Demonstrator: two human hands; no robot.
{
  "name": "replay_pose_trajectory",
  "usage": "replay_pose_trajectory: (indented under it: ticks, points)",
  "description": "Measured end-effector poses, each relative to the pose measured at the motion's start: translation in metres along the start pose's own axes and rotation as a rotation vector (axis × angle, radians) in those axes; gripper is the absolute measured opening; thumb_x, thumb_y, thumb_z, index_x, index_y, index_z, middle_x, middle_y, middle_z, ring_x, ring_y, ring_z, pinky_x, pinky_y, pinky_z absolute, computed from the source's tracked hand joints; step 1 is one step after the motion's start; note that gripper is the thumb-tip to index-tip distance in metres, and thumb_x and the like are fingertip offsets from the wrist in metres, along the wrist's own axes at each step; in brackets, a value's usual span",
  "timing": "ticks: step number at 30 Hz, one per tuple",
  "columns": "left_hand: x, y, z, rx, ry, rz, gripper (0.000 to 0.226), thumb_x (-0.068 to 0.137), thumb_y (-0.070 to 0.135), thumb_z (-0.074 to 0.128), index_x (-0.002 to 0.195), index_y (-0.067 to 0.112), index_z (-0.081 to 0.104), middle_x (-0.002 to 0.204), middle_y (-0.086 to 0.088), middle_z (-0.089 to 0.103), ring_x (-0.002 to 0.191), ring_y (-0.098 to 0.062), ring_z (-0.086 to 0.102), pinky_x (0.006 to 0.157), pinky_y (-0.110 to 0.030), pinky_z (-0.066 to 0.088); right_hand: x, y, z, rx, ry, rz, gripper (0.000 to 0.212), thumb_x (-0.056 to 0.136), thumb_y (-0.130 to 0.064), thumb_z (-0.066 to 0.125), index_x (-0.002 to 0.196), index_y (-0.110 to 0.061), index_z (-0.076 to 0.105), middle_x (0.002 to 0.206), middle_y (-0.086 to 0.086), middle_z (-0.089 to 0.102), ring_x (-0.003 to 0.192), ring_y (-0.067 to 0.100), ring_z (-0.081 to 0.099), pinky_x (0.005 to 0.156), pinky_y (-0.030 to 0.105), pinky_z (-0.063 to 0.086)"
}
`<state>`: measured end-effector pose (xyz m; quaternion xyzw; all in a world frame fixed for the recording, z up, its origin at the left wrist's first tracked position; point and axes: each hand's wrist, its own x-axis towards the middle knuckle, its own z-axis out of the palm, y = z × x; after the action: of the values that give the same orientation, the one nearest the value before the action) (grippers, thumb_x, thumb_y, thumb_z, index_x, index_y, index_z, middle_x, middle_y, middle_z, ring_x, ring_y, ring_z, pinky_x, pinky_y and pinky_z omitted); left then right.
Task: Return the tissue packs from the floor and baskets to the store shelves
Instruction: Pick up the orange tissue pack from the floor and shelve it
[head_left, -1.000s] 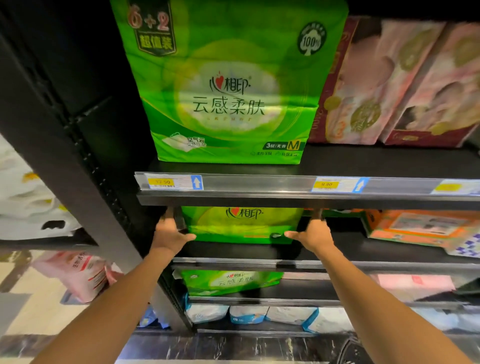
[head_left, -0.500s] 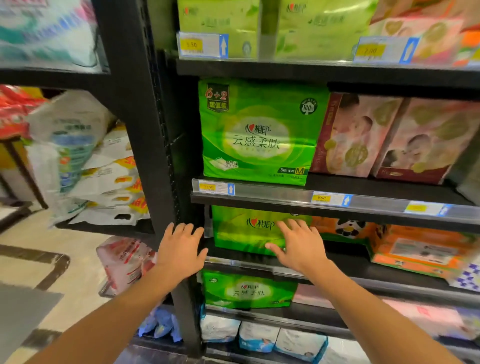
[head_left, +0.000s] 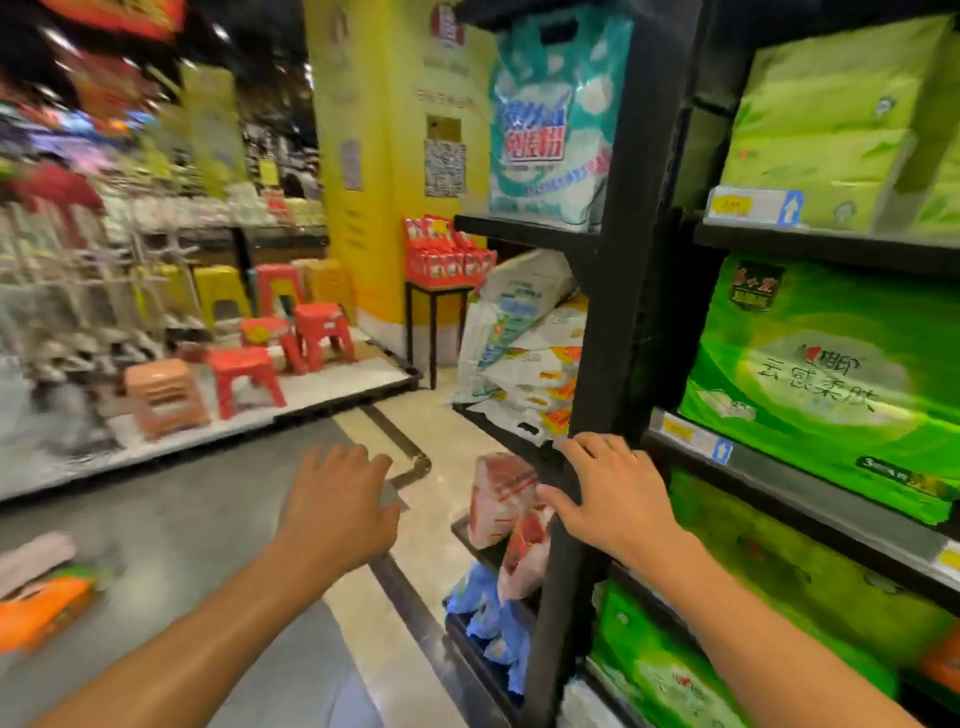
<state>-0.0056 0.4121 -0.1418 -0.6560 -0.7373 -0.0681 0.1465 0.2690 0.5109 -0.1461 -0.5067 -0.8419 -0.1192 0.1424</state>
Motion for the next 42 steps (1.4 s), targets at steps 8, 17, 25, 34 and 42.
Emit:
replay_pose_trajectory:
  ticks: [8, 17, 25, 34, 42]
  points:
    - [-0.127, -0.134, -0.083, 0.144, 0.086, -0.387, 0.053, 0.085, 0.053, 0.05, 0.124, 0.02, 0.065, 0.112, -0.006, 0.068, 0.107, -0.032, 0.06, 0.087, -0.041, 0.045, 0.05, -0.185, -0.034, 0.263, 0.174, -0.367, 0.059, 0.089, -0.06, 0.054, 0.137, -0.026, 0.054, 0.131, 0.001, 0.06, 0.119, 0.027, 0.055, 0.092, 0.045, 0.05]
    - [-0.23, -0.271, -0.104, 0.176, 0.136, -0.629, 0.058, 0.085, 0.047, 0.068, 0.136, 0.021, 0.057, 0.122, -0.005, 0.065, 0.117, -0.032, 0.056, 0.094, -0.042, 0.041, 0.061, -0.384, -0.041, 0.35, 0.195, -0.581, 0.063, 0.09, -0.058, 0.059, 0.144, -0.029, 0.045, 0.147, 0.001, 0.05, 0.137, 0.025, 0.041, 0.105, 0.044, 0.042]
    - [-0.268, -0.383, -0.062, 0.202, 0.104, -0.665, 0.057, 0.079, 0.045, 0.072, 0.128, 0.016, 0.064, 0.113, -0.007, 0.067, 0.107, -0.035, 0.062, 0.086, -0.044, 0.047, 0.074, -0.512, 0.008, 0.333, 0.151, -0.669, 0.067, 0.087, -0.063, 0.057, 0.144, -0.029, 0.045, 0.146, 0.002, 0.049, 0.134, 0.025, 0.043, 0.101, 0.045, 0.044]
    - [-0.238, -0.505, 0.015, 0.189, 0.138, -0.741, 0.062, 0.073, 0.045, 0.061, 0.125, 0.011, 0.066, 0.107, -0.01, 0.07, 0.096, -0.037, 0.065, 0.08, -0.044, 0.051, 0.165, -0.628, 0.088, 0.349, 0.008, -0.749, 0.065, 0.088, -0.053, 0.064, 0.144, -0.03, 0.042, 0.149, 0.001, 0.045, 0.137, 0.025, 0.039, 0.105, 0.043, 0.04]
    - [-0.163, -0.62, 0.055, 0.195, 0.044, -0.848, 0.065, 0.071, 0.045, 0.062, 0.127, 0.012, 0.066, 0.114, -0.011, 0.069, 0.106, -0.036, 0.064, 0.091, -0.046, 0.051, 0.302, -0.737, 0.148, 0.43, 0.004, -0.848, 0.065, 0.08, -0.043, 0.073, 0.138, -0.021, 0.054, 0.141, 0.008, 0.054, 0.128, 0.032, 0.049, 0.093, 0.047, 0.045]
